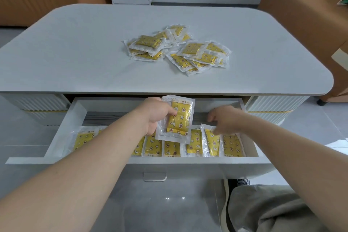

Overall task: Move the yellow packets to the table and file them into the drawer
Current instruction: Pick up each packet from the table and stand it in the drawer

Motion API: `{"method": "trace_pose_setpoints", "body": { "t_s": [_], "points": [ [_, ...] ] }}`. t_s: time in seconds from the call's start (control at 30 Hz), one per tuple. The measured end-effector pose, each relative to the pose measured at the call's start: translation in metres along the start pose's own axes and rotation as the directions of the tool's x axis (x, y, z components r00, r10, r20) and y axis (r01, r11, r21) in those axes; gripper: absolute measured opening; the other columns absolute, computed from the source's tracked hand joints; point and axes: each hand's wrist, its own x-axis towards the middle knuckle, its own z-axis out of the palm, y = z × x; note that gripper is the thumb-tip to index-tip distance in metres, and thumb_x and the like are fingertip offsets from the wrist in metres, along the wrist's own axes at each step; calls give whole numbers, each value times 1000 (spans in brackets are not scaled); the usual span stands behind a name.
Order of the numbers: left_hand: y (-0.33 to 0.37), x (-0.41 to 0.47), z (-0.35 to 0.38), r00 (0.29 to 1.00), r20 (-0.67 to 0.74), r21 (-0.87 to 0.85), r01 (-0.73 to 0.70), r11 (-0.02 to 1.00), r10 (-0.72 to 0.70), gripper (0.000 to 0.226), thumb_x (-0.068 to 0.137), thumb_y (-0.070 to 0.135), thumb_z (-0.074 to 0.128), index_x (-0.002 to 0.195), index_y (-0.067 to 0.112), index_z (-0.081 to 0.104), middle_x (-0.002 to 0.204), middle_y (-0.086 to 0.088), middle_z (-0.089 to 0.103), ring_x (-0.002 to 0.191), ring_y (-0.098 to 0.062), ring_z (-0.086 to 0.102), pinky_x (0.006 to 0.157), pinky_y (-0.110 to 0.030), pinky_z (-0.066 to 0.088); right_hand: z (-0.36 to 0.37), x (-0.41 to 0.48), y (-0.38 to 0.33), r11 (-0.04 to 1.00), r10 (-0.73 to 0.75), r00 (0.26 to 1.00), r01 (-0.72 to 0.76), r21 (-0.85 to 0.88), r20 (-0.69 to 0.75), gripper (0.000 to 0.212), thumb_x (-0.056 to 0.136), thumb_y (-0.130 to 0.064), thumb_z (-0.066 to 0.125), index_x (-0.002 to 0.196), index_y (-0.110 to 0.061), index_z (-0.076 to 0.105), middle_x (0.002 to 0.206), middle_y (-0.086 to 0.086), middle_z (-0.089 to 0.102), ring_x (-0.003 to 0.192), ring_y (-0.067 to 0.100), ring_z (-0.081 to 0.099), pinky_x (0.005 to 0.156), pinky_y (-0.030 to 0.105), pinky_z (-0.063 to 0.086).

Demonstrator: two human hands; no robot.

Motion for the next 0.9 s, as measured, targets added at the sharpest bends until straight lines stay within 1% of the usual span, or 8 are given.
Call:
{"method": "trace_pose_setpoints", "body": {
  "t_s": [0.03,0.1,0.13,0.2,0.43,0.53,0.73,0.9],
  "points": [
    [1,-1,1,1000,8,-7,1,1000,-1,20,90,0,67,108,8,71,111,-11,75,119,-32,62,114,-57,34,-8,-4,-8,947,-55,997,35,318,53,48,86,-8,70,132,-20,62,128,2,66,119,22,59,110,43,45],
    [2,-2,4,999,33,-32,-2,999,3,20,92,0,64,109,7,72,107,-13,76,111,-34,68,107,-57,43,-20,-10,-23,625,-183,976,20,780,121,45,87,4,66,128,-14,65,118,6,74,106,21,68,100,40,52],
    [3,-3,6,999,47,-50,-8,999,10,20,93,-1,64,111,6,71,105,-15,76,103,-35,71,100,-58,50,-24,-11,-29,495,-204,971,-5,869,122,40,89,5,65,125,-12,66,114,9,76,99,23,70,94,39,53],
    [2,-5,9,998,45,-51,-38,998,40,23,91,-3,66,113,4,69,103,-17,76,94,-35,74,88,-55,58,-27,-11,-36,422,-138,986,-29,906,95,30,90,0,69,119,-8,67,106,13,77,90,26,71,82,38,55],
    [-4,-6,7,949,-128,408,-213,888,287,28,82,17,82,99,17,59,93,-7,70,78,-22,73,81,-48,61,-16,-3,-2,652,220,969,-231,722,112,27,87,-8,78,101,7,60,80,23,71,56,25,61,57,34,53],
    [-5,-5,6,941,-124,468,-225,855,316,25,86,21,78,102,19,59,95,-4,70,80,-18,73,83,-46,61,-1,2,20,654,342,915,-396,645,215,25,88,-3,76,103,7,59,91,23,70,62,28,64,60,34,58],
    [-7,0,8,936,-78,554,-244,796,342,21,86,25,77,98,24,60,102,-1,68,92,-21,70,88,-44,58,18,10,32,662,374,856,-516,543,357,25,91,-6,73,108,4,58,107,24,73,85,32,71,86,40,61],
    [-7,3,10,924,-62,599,-269,754,378,20,87,25,76,96,26,59,102,1,67,94,-21,68,86,-43,58,27,9,29,739,417,819,-558,378,393,35,93,-22,73,112,2,56,101,20,73,71,29,72,68,36,64]
  ]
}}
